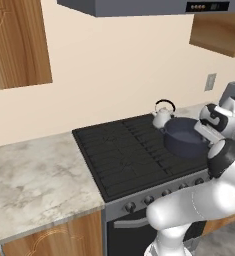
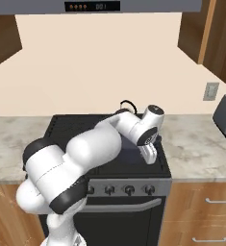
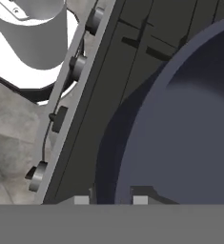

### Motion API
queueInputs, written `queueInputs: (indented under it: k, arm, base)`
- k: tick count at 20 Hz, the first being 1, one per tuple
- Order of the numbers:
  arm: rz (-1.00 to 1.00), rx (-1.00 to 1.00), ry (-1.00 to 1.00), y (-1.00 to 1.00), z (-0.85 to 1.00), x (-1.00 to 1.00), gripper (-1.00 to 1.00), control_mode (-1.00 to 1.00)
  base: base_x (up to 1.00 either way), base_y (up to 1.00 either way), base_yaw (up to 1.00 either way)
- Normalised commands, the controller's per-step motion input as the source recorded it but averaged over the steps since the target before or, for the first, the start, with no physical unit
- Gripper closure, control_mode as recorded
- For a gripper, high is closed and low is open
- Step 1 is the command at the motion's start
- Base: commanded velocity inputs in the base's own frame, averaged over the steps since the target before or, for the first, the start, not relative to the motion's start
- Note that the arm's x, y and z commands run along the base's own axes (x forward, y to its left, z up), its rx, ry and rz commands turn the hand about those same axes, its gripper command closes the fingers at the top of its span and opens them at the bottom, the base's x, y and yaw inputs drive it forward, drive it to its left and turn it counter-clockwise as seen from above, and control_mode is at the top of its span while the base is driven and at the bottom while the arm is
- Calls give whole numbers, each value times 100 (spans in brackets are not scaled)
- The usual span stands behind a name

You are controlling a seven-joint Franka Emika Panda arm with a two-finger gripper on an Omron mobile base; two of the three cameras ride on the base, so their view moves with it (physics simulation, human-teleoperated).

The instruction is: Pick the kettle from the cabinet and place it on a stove burner. Then pick the pot from the counter and place it on another stove burner. Finally, turn both burners on.

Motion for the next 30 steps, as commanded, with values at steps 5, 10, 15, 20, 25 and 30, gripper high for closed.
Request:
queueInputs:
  k: [5,10,15,20,25,30]
  arm:
    - [0,0,-10,2,2,-12,-100,-100]
    - [0,0,-12,5,13,-30,-100,-100]
    - [0,-2,-9,16,23,-36,-100,-100]
    - [0,-1,-7,21,22,-36,-100,-100]
    - [-1,0,-5,21,10,-32,-100,-100]
    - [0,0,-1,8,0,-27,-100,-100]
  base:
    - [0,0,0]
    - [0,0,0]
    - [0,0,0]
    - [0,0,0]
    - [0,0,0]
    - [0,0,0]
